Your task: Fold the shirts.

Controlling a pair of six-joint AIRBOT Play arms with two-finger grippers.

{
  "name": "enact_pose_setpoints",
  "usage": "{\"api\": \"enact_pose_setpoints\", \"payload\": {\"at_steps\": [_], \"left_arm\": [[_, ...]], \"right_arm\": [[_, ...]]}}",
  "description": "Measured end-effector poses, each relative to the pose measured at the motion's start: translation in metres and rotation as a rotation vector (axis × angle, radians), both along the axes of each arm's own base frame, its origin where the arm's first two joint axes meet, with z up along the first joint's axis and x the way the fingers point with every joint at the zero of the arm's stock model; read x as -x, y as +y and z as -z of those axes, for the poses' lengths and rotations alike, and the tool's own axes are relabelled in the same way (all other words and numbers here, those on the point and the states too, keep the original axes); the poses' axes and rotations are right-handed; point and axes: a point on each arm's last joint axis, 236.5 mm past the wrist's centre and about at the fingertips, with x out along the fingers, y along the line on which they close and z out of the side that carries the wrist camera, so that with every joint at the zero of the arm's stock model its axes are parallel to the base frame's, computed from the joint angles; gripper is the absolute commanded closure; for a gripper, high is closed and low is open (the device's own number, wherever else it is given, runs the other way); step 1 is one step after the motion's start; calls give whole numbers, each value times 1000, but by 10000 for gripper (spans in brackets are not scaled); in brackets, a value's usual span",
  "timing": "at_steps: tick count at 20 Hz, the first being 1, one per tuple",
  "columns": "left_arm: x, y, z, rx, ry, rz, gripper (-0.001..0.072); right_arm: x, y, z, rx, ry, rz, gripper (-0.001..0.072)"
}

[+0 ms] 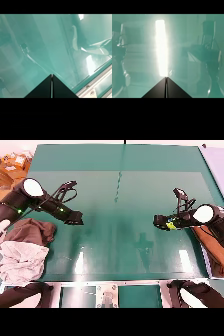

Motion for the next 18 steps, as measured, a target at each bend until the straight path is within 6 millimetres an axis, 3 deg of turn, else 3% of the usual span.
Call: {"api": "enact_pose_setpoints", "payload": {"at_steps": [5, 7, 8, 9, 10, 14, 18], "left_arm": [[-11, 9, 3, -39, -45, -14, 685], [-19, 35, 14, -143, -56, -58, 684], [-23, 54, 20, -220, -59, -88, 627], [-26, 78, 26, -310, -62, -117, 265], [-28, 102, 30, -400, -66, -143, -11], [-31, 197, 32, -702, -58, -298, -13], [-13, 267, 49, -818, 18, -485, -13]], "right_arm": [[0, 0, 0, 0, 0, 0, 691], [0, 0, 0, 0, 0, 0, 691], [0, 0, 0, 0, 0, 0, 691], [0, 0, 0, 0, 0, 0, 691], [0, 0, 0, 0, 0, 0, 691], [0, 0, 0, 0, 0, 0, 691], [0, 0, 0, 0, 0, 0, 691]]}}
